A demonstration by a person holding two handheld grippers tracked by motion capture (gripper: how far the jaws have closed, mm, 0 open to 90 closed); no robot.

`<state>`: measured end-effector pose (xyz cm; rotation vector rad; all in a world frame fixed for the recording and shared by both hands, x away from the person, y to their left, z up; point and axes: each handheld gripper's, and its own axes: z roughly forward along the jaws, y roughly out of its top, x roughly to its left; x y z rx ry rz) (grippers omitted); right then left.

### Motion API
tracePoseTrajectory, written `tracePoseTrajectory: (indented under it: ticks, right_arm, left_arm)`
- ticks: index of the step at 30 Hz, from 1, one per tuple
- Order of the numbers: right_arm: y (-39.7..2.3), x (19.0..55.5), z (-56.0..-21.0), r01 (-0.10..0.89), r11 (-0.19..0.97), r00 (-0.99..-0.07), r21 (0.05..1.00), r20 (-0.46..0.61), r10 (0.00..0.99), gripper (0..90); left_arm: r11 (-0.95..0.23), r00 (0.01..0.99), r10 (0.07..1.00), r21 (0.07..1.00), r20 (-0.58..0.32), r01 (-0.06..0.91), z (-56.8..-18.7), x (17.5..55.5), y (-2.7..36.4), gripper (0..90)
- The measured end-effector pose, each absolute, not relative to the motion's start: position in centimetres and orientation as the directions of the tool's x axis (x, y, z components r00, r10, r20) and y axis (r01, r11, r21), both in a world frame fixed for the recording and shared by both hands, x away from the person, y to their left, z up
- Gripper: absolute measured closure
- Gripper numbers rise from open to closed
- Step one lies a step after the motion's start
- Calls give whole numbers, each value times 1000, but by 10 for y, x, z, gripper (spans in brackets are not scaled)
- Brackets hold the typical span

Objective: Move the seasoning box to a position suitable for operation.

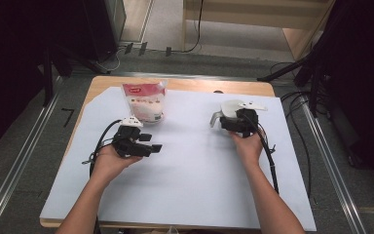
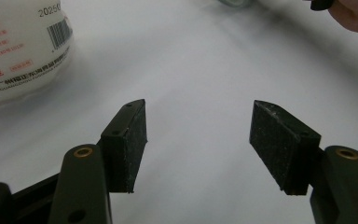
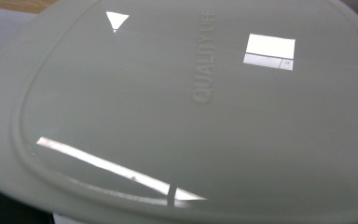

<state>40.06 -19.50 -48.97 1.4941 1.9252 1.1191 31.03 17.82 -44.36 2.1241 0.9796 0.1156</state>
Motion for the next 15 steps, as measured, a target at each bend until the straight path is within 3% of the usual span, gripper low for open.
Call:
tracePoseTrajectory:
  ticks: [15]
  right_arm:
    - [-208, 365, -446, 494, 142, -452, 858, 113, 885, 134]
  left_arm:
    - [-402, 701, 679, 688, -219, 605, -443, 310, 176, 390]
